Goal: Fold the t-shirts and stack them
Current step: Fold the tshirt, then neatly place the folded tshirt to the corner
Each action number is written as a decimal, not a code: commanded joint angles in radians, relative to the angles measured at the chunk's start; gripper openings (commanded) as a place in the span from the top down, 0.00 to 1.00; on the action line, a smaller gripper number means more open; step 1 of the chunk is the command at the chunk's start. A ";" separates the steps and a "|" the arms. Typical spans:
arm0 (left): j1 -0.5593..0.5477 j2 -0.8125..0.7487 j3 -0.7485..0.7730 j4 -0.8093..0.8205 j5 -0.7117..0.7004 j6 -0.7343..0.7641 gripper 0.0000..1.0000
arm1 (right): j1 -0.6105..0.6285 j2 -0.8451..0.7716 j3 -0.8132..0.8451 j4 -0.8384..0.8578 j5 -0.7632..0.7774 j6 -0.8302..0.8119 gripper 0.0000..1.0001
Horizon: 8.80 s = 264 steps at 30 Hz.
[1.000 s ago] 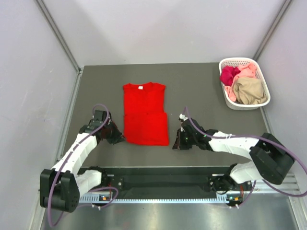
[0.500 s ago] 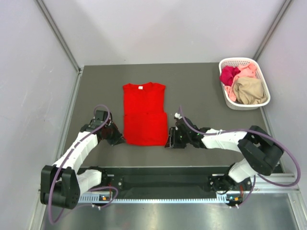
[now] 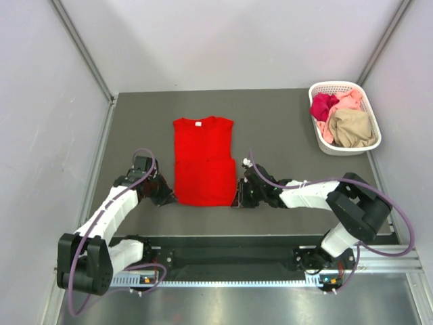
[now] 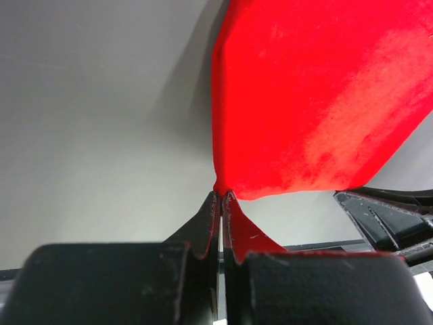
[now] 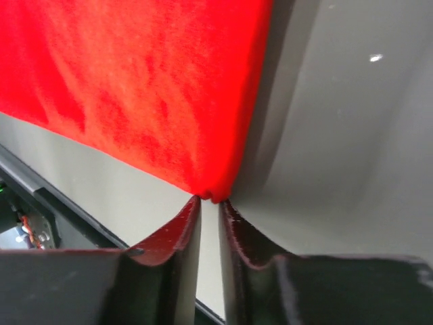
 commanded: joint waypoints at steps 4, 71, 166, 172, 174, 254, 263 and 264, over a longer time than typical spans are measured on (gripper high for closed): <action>-0.004 0.004 -0.014 0.003 -0.012 -0.004 1.00 | 0.015 -0.015 -0.003 -0.047 0.059 -0.051 1.00; 0.058 0.682 1.003 0.077 -0.120 0.087 1.00 | -0.296 0.359 1.081 -0.316 0.085 -0.430 1.00; 0.202 1.467 1.531 0.605 0.360 -0.033 0.69 | -0.459 0.794 1.144 0.075 -0.297 -0.211 0.71; 0.202 1.464 1.523 0.605 0.357 -0.007 0.68 | -0.485 0.856 1.187 0.112 -0.273 -0.194 0.72; 0.205 1.460 1.523 0.609 0.375 -0.008 0.68 | -0.491 0.859 1.188 0.115 -0.265 -0.187 0.72; 0.188 1.181 1.322 0.134 -0.186 0.656 1.00 | -0.471 -0.259 0.293 -0.224 -0.220 -0.456 0.00; 0.234 1.214 1.412 0.134 -0.441 0.765 1.00 | -0.471 -0.229 0.281 -0.176 -0.233 -0.456 0.00; 0.246 1.220 1.422 0.134 -0.461 0.776 1.00 | -0.471 -0.222 0.285 -0.172 -0.236 -0.458 0.00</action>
